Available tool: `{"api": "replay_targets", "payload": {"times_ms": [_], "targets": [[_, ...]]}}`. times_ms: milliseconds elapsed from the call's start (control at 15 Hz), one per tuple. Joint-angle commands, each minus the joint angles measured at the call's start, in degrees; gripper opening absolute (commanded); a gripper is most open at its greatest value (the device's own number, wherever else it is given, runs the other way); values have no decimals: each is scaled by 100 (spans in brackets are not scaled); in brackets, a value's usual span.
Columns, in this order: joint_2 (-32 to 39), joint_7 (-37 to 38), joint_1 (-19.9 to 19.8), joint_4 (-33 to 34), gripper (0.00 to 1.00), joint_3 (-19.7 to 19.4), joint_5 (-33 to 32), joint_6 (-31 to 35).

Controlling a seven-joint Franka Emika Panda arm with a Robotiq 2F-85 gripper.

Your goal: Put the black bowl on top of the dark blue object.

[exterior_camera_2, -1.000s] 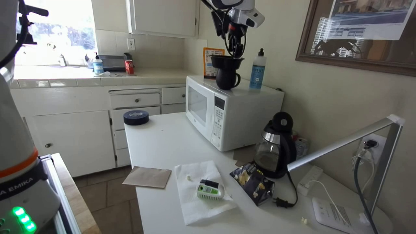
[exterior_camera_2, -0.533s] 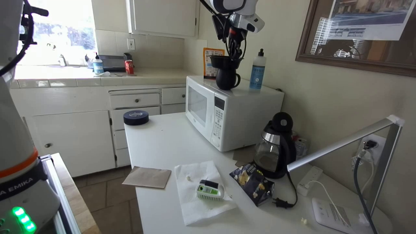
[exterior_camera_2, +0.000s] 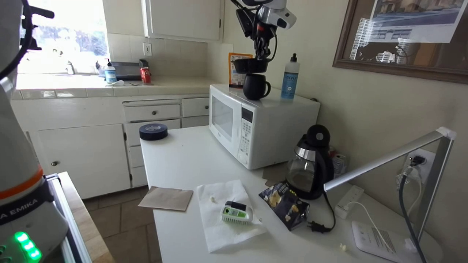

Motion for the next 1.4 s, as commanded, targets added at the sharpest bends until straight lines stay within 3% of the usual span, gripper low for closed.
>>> {"api": "replay_targets", "payload": {"times_ms": [0, 333, 667, 1133, 1200, 1333], "targets": [[-264, -391, -45, -31, 2, 106, 54, -163], [-487, -1717, 14, -46, 2, 435, 674, -113], [-251, -2676, 283, 251, 2, 804, 1241, -504], [548, -3435, 662, 991, 2, 1264, 1497, -1708], [191, -3257, 684, 602, 7, 1138, 1381, -1315], [391, -3331, 730, 775, 7, 1207, 1389, -1510]]}}
